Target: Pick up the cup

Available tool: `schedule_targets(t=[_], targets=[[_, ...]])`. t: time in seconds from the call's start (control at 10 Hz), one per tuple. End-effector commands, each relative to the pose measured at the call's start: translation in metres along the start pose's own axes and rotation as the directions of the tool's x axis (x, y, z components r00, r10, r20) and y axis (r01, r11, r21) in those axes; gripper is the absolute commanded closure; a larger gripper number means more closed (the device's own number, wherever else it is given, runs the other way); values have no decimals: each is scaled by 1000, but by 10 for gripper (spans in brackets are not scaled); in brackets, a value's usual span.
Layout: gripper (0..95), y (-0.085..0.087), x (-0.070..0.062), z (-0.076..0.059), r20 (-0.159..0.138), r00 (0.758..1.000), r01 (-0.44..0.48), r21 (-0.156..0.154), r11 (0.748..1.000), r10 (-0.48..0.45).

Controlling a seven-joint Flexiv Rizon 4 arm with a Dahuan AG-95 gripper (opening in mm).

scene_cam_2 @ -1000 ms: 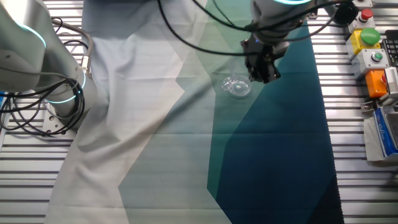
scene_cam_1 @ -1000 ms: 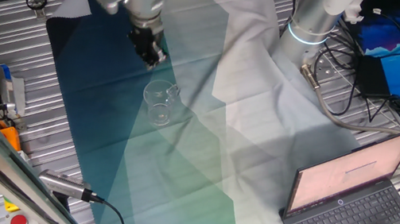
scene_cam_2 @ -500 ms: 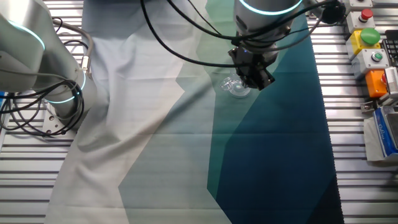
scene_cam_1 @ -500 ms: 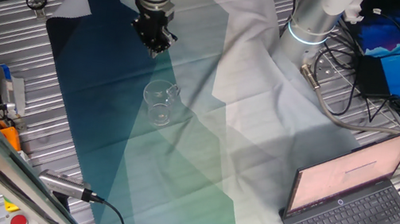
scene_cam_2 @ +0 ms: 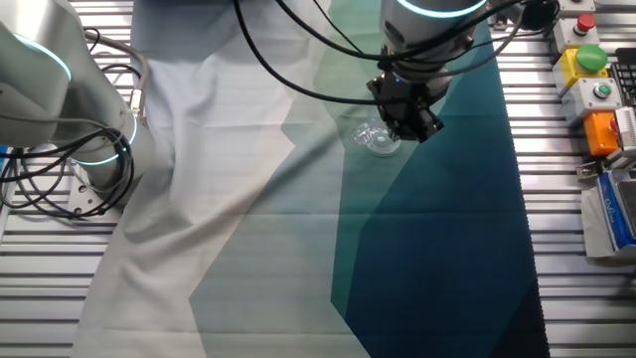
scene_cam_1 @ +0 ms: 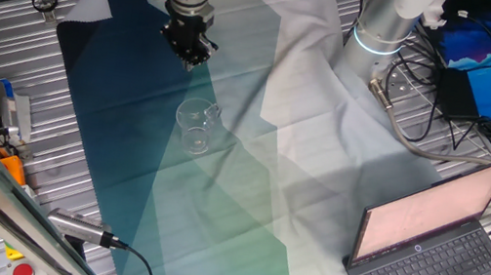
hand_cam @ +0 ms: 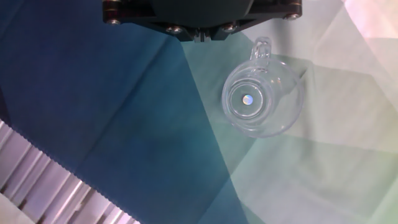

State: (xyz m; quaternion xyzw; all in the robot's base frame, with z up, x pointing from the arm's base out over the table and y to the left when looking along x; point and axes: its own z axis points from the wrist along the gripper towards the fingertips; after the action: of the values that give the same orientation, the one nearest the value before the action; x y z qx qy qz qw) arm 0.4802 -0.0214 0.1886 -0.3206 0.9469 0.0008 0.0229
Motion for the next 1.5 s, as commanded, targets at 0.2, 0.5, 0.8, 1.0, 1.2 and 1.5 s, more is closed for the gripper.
schedule_targets(t=[0.2,0.5,0.8,1.0,1.2,1.5], targets=[[950,1,1,0,-4,999,-31,4,999,31],[950,1,1,0,14,1000,26,-13,1000,-26],[950,1,1,0,14,992,129,-39,991,-128],[950,1,1,0,21,990,142,-38,989,-141],[760,1,1,0,17,992,127,-30,991,-127],[570,24,-2,6,7,997,76,-18,997,-76]])
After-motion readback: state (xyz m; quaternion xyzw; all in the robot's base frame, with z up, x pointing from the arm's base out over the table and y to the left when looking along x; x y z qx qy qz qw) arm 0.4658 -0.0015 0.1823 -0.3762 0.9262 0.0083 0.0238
